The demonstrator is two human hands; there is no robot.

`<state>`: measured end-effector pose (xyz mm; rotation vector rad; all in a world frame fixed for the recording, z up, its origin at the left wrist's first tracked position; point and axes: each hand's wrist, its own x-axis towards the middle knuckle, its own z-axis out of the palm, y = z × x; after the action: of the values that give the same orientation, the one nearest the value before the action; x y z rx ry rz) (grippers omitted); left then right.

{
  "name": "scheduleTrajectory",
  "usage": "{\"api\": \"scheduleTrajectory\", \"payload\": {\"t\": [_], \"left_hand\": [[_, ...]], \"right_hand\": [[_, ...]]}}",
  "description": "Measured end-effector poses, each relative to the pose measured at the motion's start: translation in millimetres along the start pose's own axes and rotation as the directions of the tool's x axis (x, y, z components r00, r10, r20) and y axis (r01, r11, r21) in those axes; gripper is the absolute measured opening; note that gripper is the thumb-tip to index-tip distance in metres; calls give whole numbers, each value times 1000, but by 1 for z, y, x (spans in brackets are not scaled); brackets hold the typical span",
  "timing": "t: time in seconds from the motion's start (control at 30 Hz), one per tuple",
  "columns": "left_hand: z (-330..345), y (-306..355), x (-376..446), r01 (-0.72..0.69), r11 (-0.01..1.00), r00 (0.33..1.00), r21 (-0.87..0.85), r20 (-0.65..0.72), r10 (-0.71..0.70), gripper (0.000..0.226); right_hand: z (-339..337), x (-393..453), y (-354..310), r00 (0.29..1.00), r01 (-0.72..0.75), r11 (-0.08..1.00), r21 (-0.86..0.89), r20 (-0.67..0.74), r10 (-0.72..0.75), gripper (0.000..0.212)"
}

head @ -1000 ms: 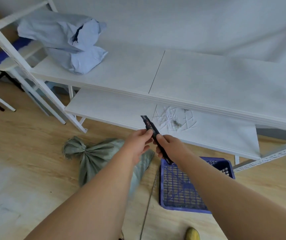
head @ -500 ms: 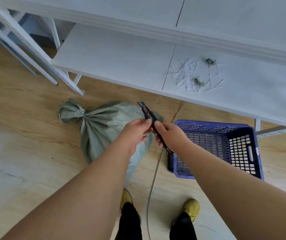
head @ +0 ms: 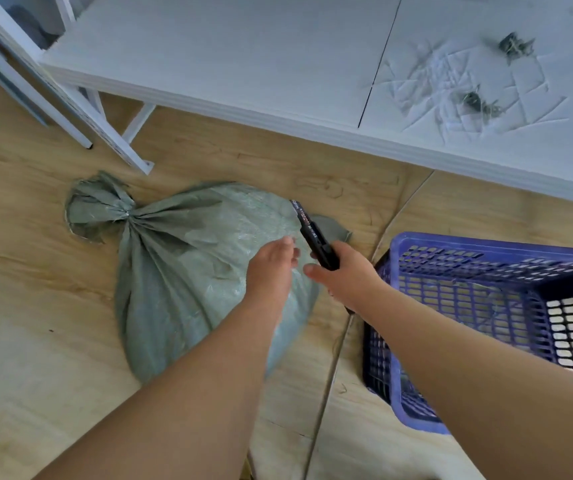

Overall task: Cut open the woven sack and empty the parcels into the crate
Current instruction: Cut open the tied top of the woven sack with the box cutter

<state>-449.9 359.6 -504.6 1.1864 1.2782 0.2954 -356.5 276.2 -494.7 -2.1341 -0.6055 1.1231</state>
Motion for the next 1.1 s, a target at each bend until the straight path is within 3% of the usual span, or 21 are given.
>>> {"api": "scheduleTrajectory", "payload": {"t": [0.17,0.27,0.37,0.63,0.8,0.9,0.97,1.03,1.1], "left_hand": [[-35,-25,81,-128,968,907,214,-370,202,30],[-68,-21,129,-128,940,837,316,-474,273,38],[-97,-20,165,-83,946,801,315,-543,251,45],[-177,-32,188,197,903,816,381,-575,65,57],[-222,-49,206,391,818,797,421,-599,-73,48],[-227,-55,211,293,838,889,459,-453,-63,41],[-221,-55,212,186,900,919,395,-393,-17,29],[-212,-46,208,80,980,904,180,-428,5,12],[-202,-28,208,-31,997,900,-73,-437,-4,8]], "right_hand": [[30,51,19,997,72,991,-116,-1,-73,37],[47,82,8,989,143,979,-143,-5,-145,36],[66,101,-6,977,209,966,-151,6,-211,34],[109,102,-33,974,227,961,-160,26,-225,26],[137,109,-54,968,249,958,-142,34,-247,23],[150,108,-51,966,256,949,-183,19,-257,22],[153,106,-49,968,246,942,-227,12,-250,22],[152,107,-53,966,245,938,-246,-14,-256,22],[148,108,-60,955,266,930,-253,-64,-290,22]]}}
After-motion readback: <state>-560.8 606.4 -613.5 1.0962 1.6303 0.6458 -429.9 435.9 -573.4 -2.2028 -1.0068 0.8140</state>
